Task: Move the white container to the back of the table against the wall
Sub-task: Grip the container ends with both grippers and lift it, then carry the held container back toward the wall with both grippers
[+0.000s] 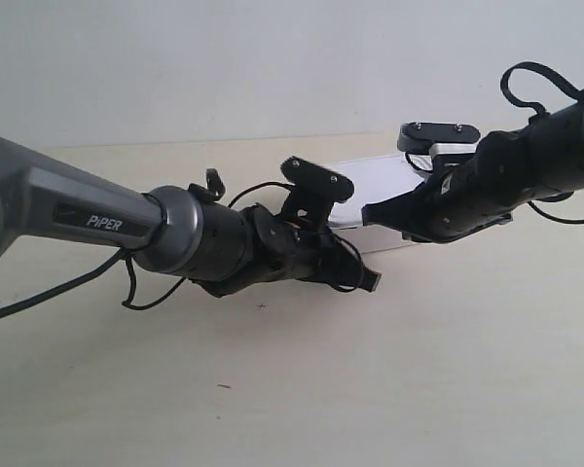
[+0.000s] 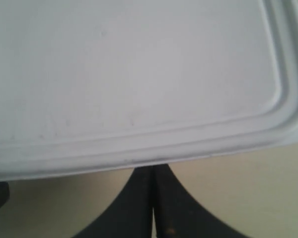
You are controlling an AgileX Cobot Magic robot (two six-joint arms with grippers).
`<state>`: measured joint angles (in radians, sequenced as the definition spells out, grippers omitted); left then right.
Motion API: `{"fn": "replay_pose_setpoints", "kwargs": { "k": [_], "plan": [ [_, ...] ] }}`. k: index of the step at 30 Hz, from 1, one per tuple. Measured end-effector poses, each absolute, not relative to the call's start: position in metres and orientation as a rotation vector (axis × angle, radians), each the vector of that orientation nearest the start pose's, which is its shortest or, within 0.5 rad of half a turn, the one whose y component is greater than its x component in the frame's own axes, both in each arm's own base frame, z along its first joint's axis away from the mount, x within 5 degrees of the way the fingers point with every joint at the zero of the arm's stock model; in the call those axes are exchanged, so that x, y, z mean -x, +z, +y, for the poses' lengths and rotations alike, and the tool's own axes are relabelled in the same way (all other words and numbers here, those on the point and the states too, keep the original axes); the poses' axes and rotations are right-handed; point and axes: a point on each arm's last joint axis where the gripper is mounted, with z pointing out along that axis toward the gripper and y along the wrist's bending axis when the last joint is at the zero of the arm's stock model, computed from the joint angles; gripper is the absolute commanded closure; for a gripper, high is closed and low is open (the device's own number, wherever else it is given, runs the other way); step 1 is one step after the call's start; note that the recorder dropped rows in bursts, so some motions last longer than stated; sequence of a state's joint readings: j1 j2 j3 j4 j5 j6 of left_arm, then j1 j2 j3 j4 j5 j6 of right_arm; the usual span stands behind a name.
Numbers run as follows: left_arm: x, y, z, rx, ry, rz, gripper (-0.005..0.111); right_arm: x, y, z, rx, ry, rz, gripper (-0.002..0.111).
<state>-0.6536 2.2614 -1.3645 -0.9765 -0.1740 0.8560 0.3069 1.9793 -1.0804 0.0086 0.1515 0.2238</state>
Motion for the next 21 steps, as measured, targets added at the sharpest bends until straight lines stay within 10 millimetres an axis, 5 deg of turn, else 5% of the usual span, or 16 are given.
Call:
{"fn": "replay_pose_setpoints", "kwargs": {
  "k": [12,21],
  "plan": [
    [-0.395,0.108,-0.281,-0.553,-0.214,2.121,0.107,-0.392,0.121,0.124,0.110,0.212,2.535,0.108],
    [-0.412,0.095,-0.281,-0.536,-0.200,2.118,0.107,-0.406,0.117,0.127,0.113,0.211,2.519,0.108]
  ]
}}
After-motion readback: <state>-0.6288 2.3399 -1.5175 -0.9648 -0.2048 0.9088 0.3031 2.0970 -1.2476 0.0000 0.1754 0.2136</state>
